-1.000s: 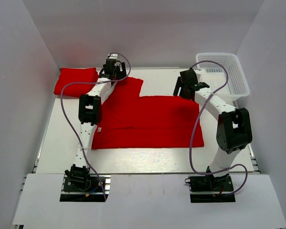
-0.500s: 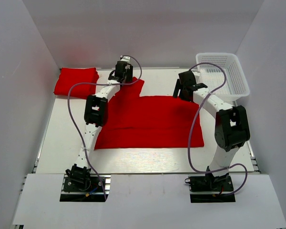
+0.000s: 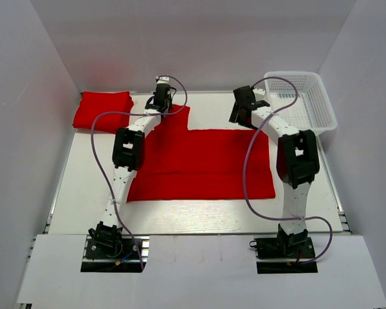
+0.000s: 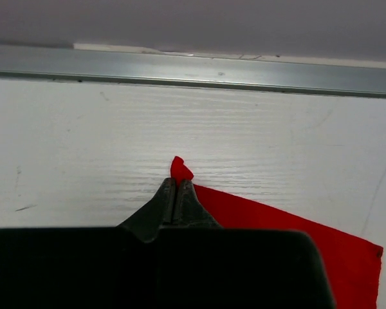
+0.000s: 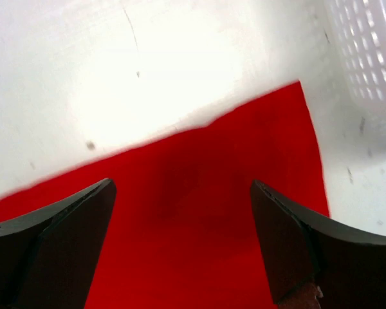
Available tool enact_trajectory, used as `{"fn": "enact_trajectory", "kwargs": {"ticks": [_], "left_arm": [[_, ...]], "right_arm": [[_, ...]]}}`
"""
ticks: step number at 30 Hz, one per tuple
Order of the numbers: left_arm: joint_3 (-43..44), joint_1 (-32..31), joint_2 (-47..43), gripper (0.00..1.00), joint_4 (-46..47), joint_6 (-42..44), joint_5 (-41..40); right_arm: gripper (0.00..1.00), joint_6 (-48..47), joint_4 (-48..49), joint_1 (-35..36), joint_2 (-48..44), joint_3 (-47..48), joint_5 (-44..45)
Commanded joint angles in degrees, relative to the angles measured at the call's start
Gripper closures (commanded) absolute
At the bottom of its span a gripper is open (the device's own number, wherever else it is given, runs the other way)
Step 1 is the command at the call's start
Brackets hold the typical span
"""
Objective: Fold and stack the t-shirts
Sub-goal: Grap the side of the flattened tshirt furthest away from the robot with both arms
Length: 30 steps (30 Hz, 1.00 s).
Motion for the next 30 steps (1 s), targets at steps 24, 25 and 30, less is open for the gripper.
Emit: {"fn": "enact_trajectory", "kwargs": {"ticks": [24, 25, 30], "left_arm": [[-11.7, 1.4, -12.0, 1.00, 1.7, 6.1, 3.8], [-11.7, 1.4, -12.0, 1.00, 1.7, 6.1, 3.8], [-11.7, 1.4, -12.0, 1.00, 1.7, 6.6, 3.3]], "right_arm": [[0.14, 12.3, -9.6, -2.5, 17.0, 15.9, 7.8], [0.14, 12.3, -9.2, -2.6, 17.2, 16.1, 7.4], [0.17, 12.3, -9.3, -3.6, 18.1, 16.6, 7.1]]}}
